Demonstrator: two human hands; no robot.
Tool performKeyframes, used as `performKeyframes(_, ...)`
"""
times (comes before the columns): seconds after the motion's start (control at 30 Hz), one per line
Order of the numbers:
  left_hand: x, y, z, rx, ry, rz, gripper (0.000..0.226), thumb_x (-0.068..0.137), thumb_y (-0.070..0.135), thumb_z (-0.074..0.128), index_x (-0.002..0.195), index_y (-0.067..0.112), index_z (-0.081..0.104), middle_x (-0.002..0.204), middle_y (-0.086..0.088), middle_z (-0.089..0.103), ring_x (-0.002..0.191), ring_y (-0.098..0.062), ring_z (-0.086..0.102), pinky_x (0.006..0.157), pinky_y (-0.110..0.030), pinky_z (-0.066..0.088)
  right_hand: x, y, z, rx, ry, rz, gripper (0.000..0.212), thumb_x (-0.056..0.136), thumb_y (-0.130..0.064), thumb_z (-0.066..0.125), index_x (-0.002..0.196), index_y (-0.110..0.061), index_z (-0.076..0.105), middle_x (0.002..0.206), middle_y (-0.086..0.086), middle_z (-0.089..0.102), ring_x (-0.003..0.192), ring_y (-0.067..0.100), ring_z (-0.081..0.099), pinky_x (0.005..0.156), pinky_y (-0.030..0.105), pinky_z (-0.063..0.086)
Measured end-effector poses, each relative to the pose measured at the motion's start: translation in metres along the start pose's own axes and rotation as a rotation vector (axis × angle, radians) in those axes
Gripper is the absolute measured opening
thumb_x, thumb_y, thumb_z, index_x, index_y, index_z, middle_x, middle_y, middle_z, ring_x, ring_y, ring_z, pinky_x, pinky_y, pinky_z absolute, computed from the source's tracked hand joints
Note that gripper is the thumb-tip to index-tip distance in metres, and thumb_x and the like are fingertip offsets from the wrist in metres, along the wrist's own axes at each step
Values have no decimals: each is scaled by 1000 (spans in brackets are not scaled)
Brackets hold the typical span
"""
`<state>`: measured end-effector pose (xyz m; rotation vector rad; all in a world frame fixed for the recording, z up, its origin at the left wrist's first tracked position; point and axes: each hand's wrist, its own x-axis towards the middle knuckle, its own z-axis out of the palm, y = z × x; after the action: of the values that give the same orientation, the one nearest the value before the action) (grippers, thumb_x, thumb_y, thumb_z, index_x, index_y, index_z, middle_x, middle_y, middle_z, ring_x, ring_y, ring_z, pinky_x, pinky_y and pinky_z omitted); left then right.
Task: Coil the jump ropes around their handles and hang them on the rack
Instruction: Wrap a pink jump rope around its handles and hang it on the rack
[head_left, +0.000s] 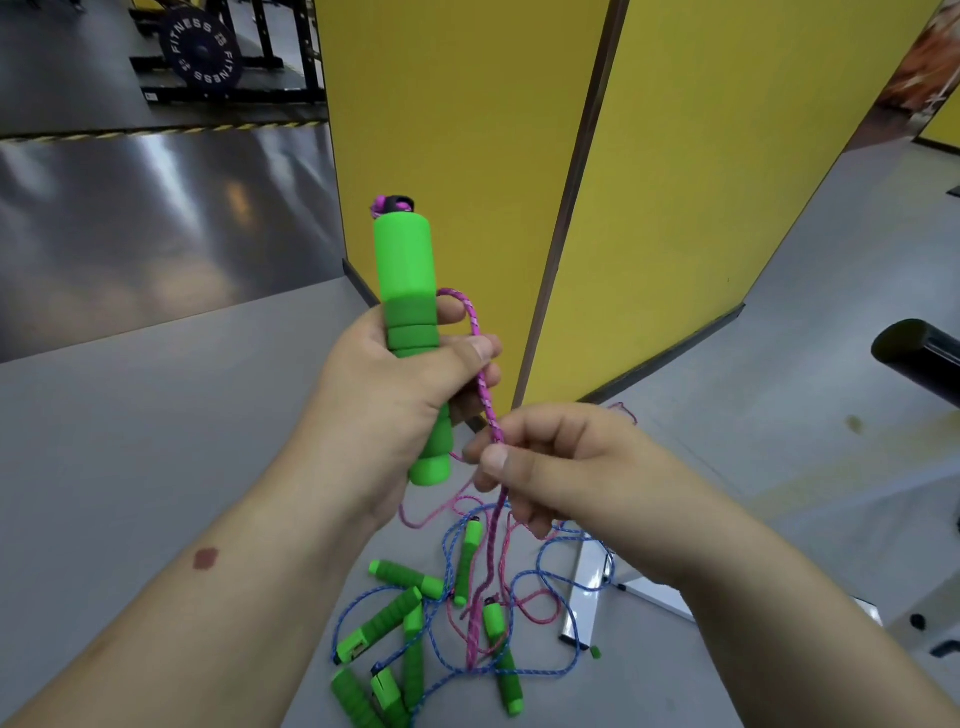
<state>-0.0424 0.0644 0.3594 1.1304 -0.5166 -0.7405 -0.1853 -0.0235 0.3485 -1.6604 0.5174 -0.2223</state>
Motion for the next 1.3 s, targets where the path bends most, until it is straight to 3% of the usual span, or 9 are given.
performKeyframes(0.13,0,0,-1,-75,-30,-33,18,96,5,64,113,9,59,91,-14,75,77,-25,72,66,-32,61,2,-4,0,122,159,-128,15,97,-10,63,98,-11,77,73,3,69,55,12,53,51,24,46)
performKeyframes(0.27,-11,-11,8,14,-202,-65,28,88,9,70,116,9,62,93,-22,73,83,-37,73,85,-51,62,2,-12,-3,206,320,-243,17,93,-16,65,101,-16,80,63,13,61,51,11,46,47,21,39)
performKeyframes(0.43,-17,-18,16,252,-273,13,38,74,13,72,108,30,70,78,-7,74,82,-34,75,86,-57,60,-2,-18,-6,200,430,-265,18,95,-11,61,104,-13,76,53,-12,59,44,1,46,45,10,36)
performKeyframes(0.63,-16,-15,18,165,-201,20,46,76,3,81,115,21,65,73,-7,70,69,-22,71,68,-38,59,1,-12,-4,249,407,-210,17,96,-21,61,97,-19,78,60,-3,59,49,10,45,45,17,35)
performKeyframes(0.77,-7,-12,12,38,-42,35,40,85,1,78,117,20,63,78,-6,71,70,-22,71,67,-39,59,2,-4,-5,71,212,-25,37,90,-44,61,103,-12,73,77,7,62,57,13,47,50,24,39)
performKeyframes(0.83,-4,-8,8,-6,5,49,37,87,-1,75,116,17,62,79,-9,70,71,-21,73,64,-35,58,-1,-3,-4,-32,92,31,32,88,-42,64,94,-12,74,75,9,63,59,16,47,54,27,40)
performKeyframes(0.93,-2,-4,3,-58,33,41,28,91,-1,71,112,14,61,85,-13,71,74,-22,74,64,-32,60,-2,-5,-3,21,135,-64,17,92,-25,69,91,-8,74,73,5,67,55,15,43,50,26,38)
performKeyframes(1.1,-10,-10,6,-48,-140,-52,25,97,-2,60,120,9,59,95,-11,78,89,-29,77,82,-42,61,-1,-15,-5,129,306,-225,16,94,-22,64,95,-20,80,64,5,54,50,12,38,47,25,30)
performKeyframes(1.3,-19,-17,17,198,-272,52,41,75,8,73,108,32,72,92,-11,78,88,-31,73,91,-62,54,-6,-23,-7,230,349,-327,20,97,-5,55,101,-11,73,66,-13,71,52,-4,60,52,5,42)
